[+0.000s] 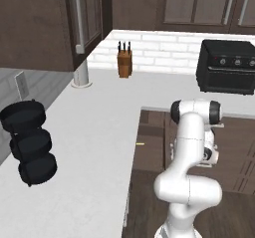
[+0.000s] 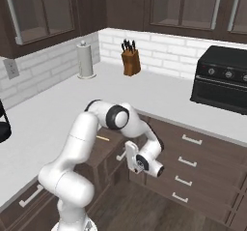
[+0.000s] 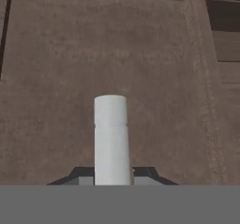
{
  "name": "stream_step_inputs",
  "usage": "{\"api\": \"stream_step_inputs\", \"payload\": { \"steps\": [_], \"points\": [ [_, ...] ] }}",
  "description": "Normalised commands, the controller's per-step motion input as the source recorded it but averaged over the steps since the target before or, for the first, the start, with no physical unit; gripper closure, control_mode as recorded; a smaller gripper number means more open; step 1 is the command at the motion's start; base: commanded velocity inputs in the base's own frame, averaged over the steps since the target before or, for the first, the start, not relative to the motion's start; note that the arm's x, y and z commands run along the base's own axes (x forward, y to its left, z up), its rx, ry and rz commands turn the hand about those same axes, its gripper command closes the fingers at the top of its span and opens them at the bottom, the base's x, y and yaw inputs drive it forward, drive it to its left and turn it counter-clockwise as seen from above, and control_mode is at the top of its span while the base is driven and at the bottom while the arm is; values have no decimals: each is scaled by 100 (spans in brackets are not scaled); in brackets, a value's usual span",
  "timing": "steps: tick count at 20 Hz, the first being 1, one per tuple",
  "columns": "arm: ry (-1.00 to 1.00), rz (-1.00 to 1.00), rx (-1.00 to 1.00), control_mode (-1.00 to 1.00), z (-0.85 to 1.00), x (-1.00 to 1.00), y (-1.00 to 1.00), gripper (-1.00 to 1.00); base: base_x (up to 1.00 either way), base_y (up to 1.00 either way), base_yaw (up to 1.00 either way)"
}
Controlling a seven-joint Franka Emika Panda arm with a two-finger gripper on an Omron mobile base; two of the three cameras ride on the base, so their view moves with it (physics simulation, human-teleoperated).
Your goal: Take a straw from the drawer in front and place it inside the glass cup on the dining counter.
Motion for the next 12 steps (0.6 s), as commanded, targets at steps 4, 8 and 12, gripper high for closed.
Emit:
{"api": "stream_step_inputs", "payload": {
  "steps": [4, 8, 12],
  "points": [
    [1, 0, 0, -100, 3, 0, -100, 100, 0, 0, 0],
    [5, 0, 0, -100, 1, 0, -100, 100, 0, 0, 0],
    [9, 0, 0, -100, 0, 0, -92, -100, 0, 0, 0]
  ]
}}
